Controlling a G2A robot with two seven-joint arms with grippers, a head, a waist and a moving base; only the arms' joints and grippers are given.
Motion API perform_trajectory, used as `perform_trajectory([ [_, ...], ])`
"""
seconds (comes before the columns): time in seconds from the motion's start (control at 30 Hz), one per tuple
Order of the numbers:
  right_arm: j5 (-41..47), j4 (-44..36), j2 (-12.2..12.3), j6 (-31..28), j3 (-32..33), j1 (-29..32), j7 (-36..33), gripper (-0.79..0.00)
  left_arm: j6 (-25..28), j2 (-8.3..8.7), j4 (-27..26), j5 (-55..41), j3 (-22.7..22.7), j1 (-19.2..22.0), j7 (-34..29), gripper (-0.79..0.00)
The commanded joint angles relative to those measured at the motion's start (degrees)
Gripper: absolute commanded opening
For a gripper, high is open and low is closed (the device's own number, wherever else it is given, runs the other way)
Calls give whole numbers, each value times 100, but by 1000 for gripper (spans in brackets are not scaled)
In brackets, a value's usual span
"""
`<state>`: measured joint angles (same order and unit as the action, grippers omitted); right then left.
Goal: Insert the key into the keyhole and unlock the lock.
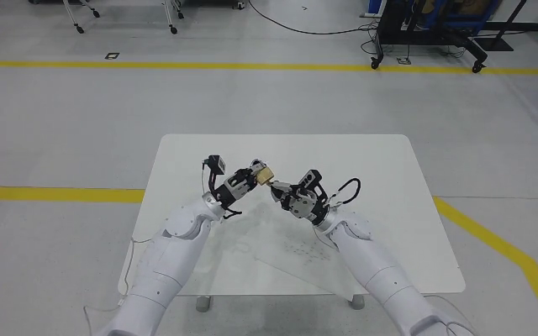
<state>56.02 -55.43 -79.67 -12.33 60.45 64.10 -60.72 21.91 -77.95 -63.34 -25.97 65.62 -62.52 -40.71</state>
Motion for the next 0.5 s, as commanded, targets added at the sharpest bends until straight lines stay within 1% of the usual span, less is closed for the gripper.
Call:
perform_trajectory([
  [0.0,-18,-36,-1,-21,10,11,-27,-785,-8,0,-2,13,-2,-3,18,-785],
  [0.03,-50,-54,0,-42,13,16,-33,-730,-6,0,-9,19,-3,-2,23,-785],
  [0.07,-65,-74,-1,-41,11,26,-34,-708,-5,-1,-12,11,-5,-6,20,-785],
  [0.37,-107,-115,-21,-31,16,58,1,-714,28,2,-17,22,-11,-11,-17,-785],
  [0.43,-159,-98,-20,-94,40,52,50,-677,16,2,-9,28,-8,-12,11,-785],
  [0.47,-242,-89,-12,-168,66,47,118,-634,-17,2,4,39,-6,-9,45,-785],
])
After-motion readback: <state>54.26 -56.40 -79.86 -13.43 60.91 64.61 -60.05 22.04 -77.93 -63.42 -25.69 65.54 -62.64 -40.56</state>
